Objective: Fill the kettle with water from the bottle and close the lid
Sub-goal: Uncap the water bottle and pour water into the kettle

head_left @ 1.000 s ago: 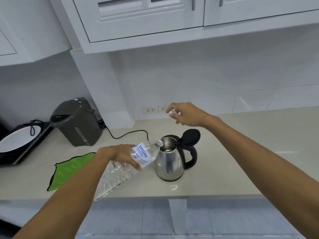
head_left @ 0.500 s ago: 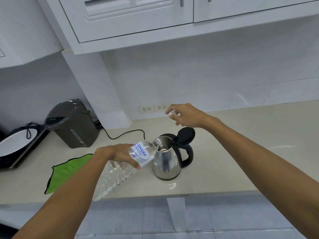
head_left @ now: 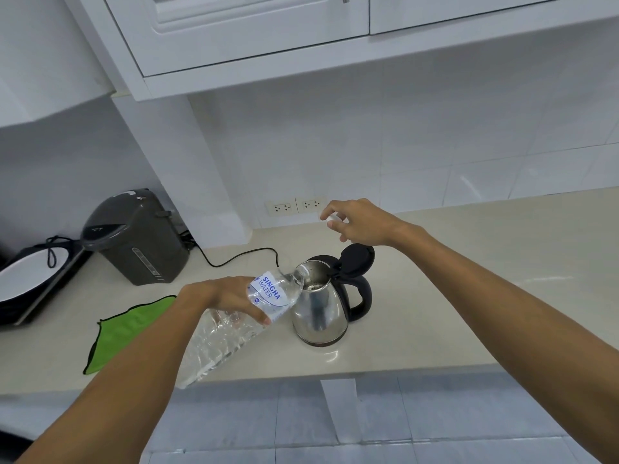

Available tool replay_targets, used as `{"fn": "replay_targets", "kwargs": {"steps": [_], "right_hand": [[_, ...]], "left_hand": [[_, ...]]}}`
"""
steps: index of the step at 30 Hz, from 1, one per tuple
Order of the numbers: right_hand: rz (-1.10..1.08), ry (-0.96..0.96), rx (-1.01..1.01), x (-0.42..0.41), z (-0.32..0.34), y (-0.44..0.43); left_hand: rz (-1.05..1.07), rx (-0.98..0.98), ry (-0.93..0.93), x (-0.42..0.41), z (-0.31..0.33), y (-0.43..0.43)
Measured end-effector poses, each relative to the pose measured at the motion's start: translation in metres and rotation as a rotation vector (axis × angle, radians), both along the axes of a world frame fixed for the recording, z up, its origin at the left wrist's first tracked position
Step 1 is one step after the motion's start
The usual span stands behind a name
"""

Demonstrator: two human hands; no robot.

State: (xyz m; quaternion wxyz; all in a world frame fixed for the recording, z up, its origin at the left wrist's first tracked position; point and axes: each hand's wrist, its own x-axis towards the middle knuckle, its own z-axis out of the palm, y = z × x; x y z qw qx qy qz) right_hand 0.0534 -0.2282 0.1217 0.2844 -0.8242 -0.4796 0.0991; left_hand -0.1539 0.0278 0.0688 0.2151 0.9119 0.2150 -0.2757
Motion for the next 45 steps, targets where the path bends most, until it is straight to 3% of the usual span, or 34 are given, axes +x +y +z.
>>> {"fn": "replay_targets", "kwargs": {"steps": [45], "right_hand": [[0.007, 0.011, -0.026, -0.015, -0.010, 0.005]], "left_hand": [[0.033, 0.008, 0.054, -0.009, 0.006, 0.001]]}}
